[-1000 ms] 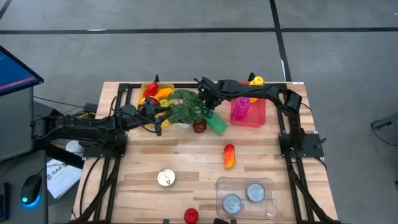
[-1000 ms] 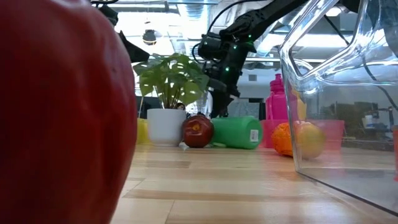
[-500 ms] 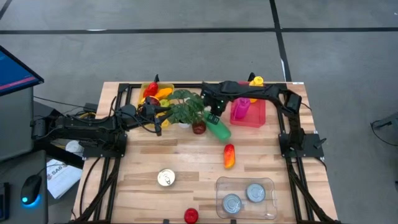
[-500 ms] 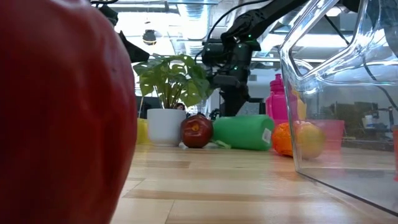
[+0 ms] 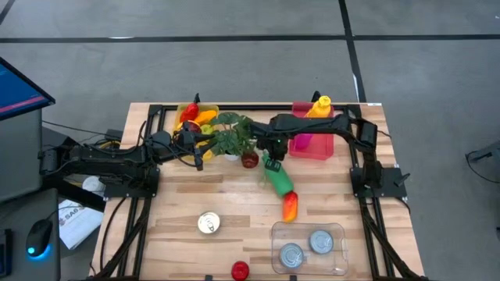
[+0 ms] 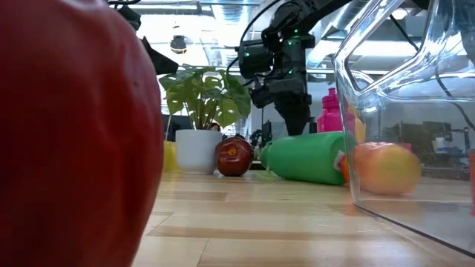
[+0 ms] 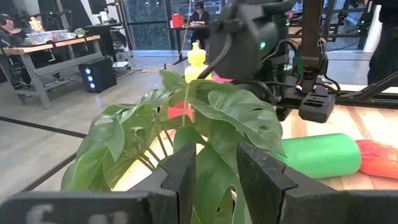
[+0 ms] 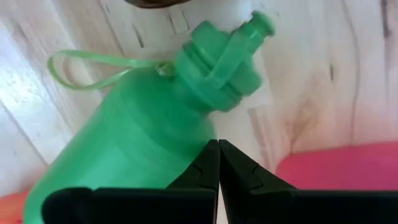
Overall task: Pick & Place Food Item
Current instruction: Put the green water bottle into the pink bin
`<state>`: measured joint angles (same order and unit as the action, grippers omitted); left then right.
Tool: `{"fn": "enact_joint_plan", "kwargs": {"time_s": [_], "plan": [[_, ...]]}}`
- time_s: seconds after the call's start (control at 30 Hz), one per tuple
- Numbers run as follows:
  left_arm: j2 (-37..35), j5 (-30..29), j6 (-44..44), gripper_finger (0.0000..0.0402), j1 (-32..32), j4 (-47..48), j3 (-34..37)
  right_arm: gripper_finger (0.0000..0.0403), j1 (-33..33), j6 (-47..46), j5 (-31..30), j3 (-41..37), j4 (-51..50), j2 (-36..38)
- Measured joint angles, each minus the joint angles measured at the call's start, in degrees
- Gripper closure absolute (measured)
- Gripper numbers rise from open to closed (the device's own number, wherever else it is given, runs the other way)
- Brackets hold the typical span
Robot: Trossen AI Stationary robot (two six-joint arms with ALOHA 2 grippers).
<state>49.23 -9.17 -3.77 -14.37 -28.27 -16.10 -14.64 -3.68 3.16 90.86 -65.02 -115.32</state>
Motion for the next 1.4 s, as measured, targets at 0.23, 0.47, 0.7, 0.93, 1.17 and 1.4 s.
{"fn": "enact_joint_plan", "kwargs": {"time_s": [0.23, 0.47, 0.7, 0.93, 1.17, 1.4], "plan": [[0.0, 0.0, 0.0, 0.0298, 0.0, 0.0, 0.0, 0.0403, 0.4, -2.5, -7.9, 1.4, 3.2, 3.1], [0.0, 0.0, 0.0, 0.0298, 0.0, 0.0, 0.0, 0.0403, -2.3, -5.9, -7.4, 2.2, 8.8, 3.5], [0.0, -0.3, -0.2, 0.0298, 0.0, 0.0, 0.0, 0.0364, -4.6, -8.0, -7.0, 2.3, 13.3, 2.6], [0.0, -0.3, -0.2, 0.0298, 0.0, 0.3, 0.0, 0.0277, -6.1, -10.6, 0.6, 2.2, 15.3, 1.9], [0.0, -0.2, -0.2, 0.0298, 0.0, 2.6, 0.0, 0.0221, -6.1, -11.4, 4.3, 2.1, 15.4, -0.7], [0.0, -0.2, -0.2, 0.0298, 0.0, 2.9, 0.0, 0.0209, -6.2, -11.5, 4.5, 2.2, 17.2, -2.9]]}}
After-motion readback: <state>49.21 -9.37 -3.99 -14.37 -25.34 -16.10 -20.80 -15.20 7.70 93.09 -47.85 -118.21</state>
